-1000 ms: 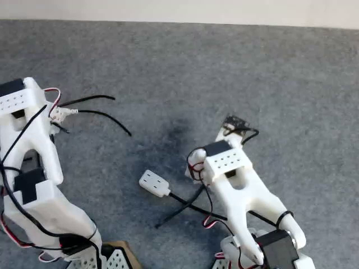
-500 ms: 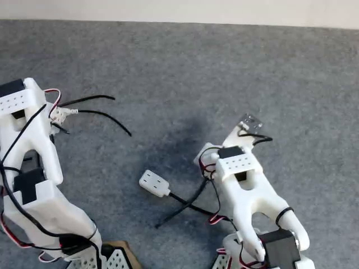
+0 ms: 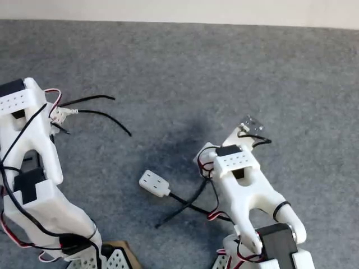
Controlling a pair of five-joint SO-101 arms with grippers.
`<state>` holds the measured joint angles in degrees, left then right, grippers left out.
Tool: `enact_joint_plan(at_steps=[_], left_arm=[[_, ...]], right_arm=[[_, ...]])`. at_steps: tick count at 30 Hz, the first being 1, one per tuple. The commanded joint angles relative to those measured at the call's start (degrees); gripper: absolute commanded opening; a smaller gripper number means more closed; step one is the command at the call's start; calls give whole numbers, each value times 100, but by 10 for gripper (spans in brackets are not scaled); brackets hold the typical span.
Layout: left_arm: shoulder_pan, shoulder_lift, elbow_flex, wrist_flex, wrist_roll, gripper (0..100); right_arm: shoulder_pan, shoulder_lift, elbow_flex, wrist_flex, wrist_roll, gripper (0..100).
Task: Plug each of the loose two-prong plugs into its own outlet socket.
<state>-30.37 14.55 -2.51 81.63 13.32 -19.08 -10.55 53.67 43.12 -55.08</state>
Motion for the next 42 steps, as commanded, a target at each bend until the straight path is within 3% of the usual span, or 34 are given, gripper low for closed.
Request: enact_joint_plan(at_steps=[1,11,20,27,35,42], left_arm=[[-40,-48,-13,9,316,235],[-22,-48,-13,-26,378,235],[-22,-48,4,9,378,233],[-22,-92,163,-9,378,234],[-22,-92,163,0,378,234],[-22,-92,163,-9,378,234]], right_arm=[[-251,101,-13,251,-62,213],[-576,163,-1059,2149,149,213],[-558,163,-1121,1332,123,212],[-558,163,-1112,1305,114,212],[-268,163,-1112,1270,158,29],[-110,171,-1103,1270,158,24]])
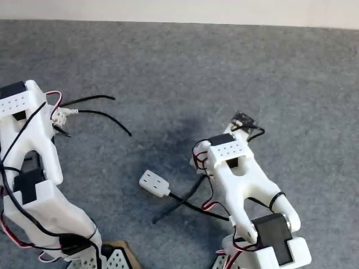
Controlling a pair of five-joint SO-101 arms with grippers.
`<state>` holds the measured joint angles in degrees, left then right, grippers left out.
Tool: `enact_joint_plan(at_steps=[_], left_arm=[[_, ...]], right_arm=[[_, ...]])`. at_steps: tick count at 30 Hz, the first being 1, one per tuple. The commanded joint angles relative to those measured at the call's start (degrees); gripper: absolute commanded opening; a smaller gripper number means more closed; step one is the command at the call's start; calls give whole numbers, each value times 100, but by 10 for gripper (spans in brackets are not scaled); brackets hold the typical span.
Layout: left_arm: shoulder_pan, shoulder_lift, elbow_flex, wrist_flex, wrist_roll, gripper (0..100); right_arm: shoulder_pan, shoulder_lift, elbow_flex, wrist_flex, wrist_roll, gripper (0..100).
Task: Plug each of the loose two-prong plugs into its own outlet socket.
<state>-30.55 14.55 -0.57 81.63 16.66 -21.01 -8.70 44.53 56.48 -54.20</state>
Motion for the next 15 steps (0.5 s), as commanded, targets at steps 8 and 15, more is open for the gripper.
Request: enact_joint_plan(at_steps=[8,15], left_arm=[[-4,-92,-31,0,44,234],[-4,-92,-31,-18,44,234]], right_arm=[[409,-13,-4,-101,79,24],[919,-13,57,-356,70,24]])
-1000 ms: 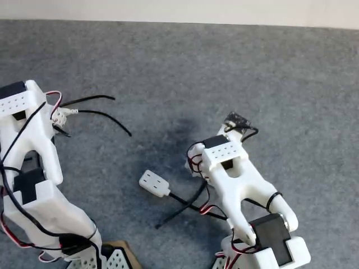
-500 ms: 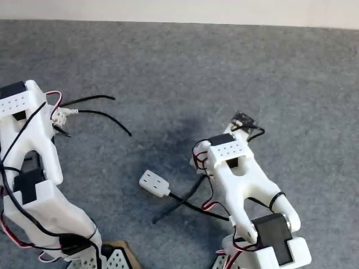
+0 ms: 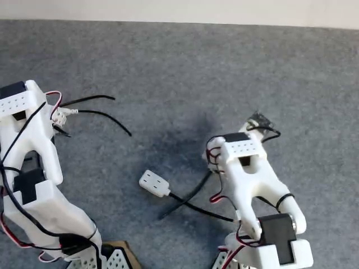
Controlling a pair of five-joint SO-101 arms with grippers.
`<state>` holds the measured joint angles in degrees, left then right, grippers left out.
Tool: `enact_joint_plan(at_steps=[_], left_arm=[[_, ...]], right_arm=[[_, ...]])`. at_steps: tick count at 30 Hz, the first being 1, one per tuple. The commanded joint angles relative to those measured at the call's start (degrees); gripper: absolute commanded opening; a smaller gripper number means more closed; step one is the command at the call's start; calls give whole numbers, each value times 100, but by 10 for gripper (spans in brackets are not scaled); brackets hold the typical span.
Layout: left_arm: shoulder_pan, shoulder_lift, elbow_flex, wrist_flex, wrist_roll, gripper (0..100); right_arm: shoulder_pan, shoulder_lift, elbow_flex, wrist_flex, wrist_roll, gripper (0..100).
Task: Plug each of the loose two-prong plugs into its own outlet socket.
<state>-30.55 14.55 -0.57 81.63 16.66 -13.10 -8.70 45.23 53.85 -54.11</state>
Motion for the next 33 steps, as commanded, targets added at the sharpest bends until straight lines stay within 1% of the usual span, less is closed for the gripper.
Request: enact_joint_plan(at_steps=[1,5,8,10,12,14,20,25,33], left_arm=[[-4,-92,-31,-18,44,233],[-4,-92,-31,-9,44,233],[-4,-92,-31,-9,44,233],[-4,-92,-31,-9,44,233],[-4,-92,-31,0,44,233],[-4,-92,-31,0,44,233],[-4,-92,-31,9,44,233],[-4,-92,-31,9,44,232],[-4,-92,-31,18,44,232]], right_arm=[[127,-13,-13,-101,62,24],[127,-13,-13,-101,62,24],[-57,-13,-4,-75,70,36],[-233,-13,-13,57,70,83],[-259,-13,-13,84,44,144],[-259,-13,-13,101,26,185],[-277,-13,-57,57,18,188],[-277,66,-13,-374,26,188],[-277,1147,-523,-347,26,188]])
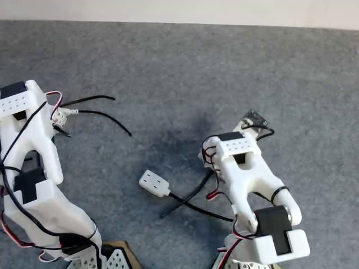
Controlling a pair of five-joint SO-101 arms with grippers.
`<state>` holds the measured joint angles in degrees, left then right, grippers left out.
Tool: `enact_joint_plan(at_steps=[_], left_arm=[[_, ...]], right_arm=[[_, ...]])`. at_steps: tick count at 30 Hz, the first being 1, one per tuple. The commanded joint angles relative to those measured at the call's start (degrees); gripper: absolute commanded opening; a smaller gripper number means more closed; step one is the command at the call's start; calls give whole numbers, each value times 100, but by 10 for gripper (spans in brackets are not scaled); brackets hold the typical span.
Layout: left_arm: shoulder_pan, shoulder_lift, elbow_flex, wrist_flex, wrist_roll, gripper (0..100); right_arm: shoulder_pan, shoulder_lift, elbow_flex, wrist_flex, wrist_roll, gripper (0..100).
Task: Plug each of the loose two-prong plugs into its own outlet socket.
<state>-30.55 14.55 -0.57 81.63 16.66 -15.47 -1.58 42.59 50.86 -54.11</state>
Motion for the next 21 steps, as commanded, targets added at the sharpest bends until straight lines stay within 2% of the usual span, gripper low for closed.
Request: enact_joint_plan(at_steps=[1,5,9,19,21], left_arm=[[-4,-92,-31,18,44,232],[-4,-92,-31,18,44,232],[-13,-92,-31,18,44,232],[-22,-92,-31,18,44,232],[-13,-92,-31,18,44,232]], right_arm=[[-40,558,-321,-48,26,187],[-40,857,-505,-40,53,175],[-40,857,-532,22,70,4],[-13,857,-532,453,88,5],[-4,848,-541,532,721,5]])
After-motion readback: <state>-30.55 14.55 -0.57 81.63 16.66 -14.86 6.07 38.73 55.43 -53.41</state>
